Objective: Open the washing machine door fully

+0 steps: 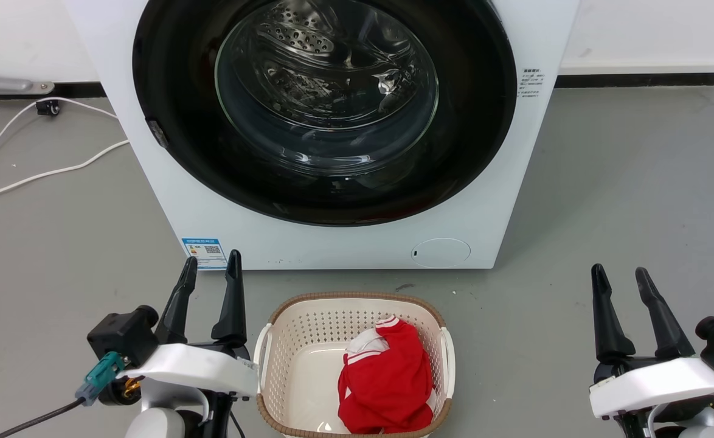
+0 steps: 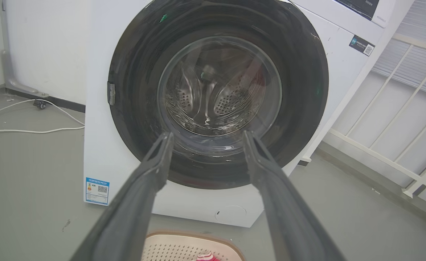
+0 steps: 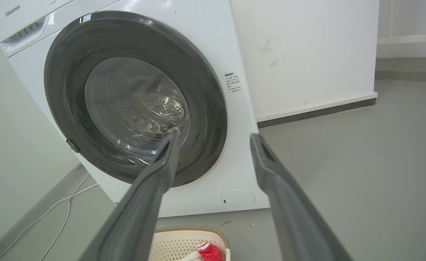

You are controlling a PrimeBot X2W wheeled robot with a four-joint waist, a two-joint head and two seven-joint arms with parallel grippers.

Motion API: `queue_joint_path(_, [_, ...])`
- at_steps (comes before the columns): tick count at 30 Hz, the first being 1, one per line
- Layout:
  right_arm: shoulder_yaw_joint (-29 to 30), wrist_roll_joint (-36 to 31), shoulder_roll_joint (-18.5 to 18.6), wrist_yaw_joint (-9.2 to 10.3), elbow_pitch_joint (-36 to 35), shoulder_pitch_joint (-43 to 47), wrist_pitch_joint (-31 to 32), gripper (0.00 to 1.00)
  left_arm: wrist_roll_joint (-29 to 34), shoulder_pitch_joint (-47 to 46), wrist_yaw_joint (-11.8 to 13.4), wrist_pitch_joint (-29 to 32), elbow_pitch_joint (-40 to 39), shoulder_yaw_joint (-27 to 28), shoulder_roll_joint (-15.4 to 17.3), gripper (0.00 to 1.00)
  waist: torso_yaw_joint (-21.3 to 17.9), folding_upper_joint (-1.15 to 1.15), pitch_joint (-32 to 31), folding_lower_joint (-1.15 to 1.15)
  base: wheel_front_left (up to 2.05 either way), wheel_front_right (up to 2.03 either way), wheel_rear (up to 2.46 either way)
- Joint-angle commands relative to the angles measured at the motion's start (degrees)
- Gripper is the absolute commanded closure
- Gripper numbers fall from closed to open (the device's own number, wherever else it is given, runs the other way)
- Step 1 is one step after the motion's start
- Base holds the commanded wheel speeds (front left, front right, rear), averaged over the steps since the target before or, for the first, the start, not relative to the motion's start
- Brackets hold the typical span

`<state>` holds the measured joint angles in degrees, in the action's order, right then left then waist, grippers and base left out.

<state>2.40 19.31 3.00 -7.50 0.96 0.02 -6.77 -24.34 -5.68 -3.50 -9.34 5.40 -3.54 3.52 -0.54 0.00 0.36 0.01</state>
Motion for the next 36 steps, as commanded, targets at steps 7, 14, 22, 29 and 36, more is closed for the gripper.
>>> queue_joint_path(7, [-0.1,-4.3,-0.1,0.02,-1.1,0.1,-0.8,0.00,4.4,-0.6,0.5,-1.3,-0.1,-0.5,0.5,0.00,-0.2,0.00,0.0,-0.01,0.00,0.00,0.00])
queue_joint_path(14, [-0.1,-7.5,-0.1,0.02,-1.4,0.5,-1.3,0.00,7.7,-0.5,0.9,-2.2,0.3,-0.8,0.5,0.00,-0.4,0.00,0.0,-0.01,0.00,0.00,0.00])
queue_joint_path(22, [-0.5,-11.1,-0.1,0.02,-1.6,0.9,-1.9,0.00,11.6,-0.4,1.5,-3.2,0.6,-0.9,0.4,0.00,-0.7,0.00,0.0,-0.01,0.00,0.00,0.00])
queue_joint_path(29, [-0.9,-14.0,-0.1,0.02,-1.7,1.0,-2.4,0.00,15.0,-0.4,1.8,-4.0,0.8,-1.0,0.4,0.00,-0.8,0.00,0.1,-0.01,0.00,0.00,0.00])
queue_joint_path(36, [-1.1,-16.4,-0.2,0.02,-1.8,1.2,-2.5,0.00,18.0,-0.4,2.2,-4.7,0.9,-1.0,0.4,0.00,-0.9,0.00,0.2,-0.01,0.00,0.00,0.00])
